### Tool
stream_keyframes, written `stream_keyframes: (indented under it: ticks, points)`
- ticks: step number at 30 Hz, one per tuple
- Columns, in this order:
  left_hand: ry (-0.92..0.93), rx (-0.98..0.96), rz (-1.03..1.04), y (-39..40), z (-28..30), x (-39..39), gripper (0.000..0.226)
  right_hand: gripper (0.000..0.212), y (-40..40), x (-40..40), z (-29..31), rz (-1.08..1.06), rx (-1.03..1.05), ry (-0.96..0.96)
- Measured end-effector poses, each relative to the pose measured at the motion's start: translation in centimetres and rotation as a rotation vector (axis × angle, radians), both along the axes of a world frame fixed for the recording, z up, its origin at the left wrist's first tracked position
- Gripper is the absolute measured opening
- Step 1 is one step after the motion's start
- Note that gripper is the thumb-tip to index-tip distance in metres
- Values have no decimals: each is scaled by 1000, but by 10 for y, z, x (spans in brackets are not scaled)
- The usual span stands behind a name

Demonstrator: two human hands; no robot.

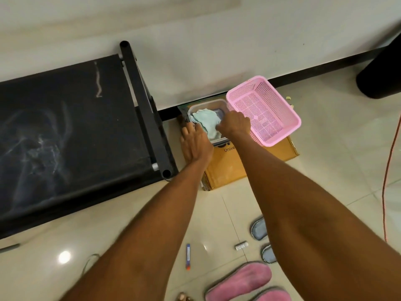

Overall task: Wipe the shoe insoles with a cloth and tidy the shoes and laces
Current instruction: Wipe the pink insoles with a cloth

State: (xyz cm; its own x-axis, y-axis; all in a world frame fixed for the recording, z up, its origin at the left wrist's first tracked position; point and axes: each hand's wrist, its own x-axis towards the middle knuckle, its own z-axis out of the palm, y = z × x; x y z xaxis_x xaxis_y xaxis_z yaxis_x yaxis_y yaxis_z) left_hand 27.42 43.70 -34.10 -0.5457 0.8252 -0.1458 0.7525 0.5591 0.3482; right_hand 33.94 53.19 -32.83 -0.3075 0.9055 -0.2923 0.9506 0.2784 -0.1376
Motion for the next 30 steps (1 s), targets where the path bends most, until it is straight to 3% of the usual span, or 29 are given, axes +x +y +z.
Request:
stream_keyframes:
  ticks: [5, 7, 9, 13, 16, 18, 23, 26, 30]
  points:
    - [-109, 45, -86, 6, 26, -2, 69, 24, -15, 13, 36, -440, -351, 830]
    - [-185, 108, -121, 11, 39, 0, 61, 14, -23, 22, 51, -558, -459, 1024]
    - [-274, 215, -85, 16, 54, 1, 42, 18, -28, 31, 61, -609, -478, 1142]
    - [-592, 277, 52, 12, 93, 10, 18, 11, -44, 45, 87, -644, -456, 1238]
    - [-915, 226, 180, -5, 120, 24, 9, 36, -71, 62, 107, -615, -466, 1192]
    - [-1089, 129, 193, -22, 139, 36, 9, 40, -95, 75, 113, -558, -563, 1176]
    - [-1063, -12, 119, -86, 154, 63, 23, 24, -165, 111, 121, -622, -909, 1366]
    - [-1044, -32, 192, -141, 137, 83, 21, 17, -213, 141, 118, -763, -847, 1349]
    - [-1071, -167, 186, -200, 120, 109, 15, 14, -276, 171, 112, -900, -700, 1163]
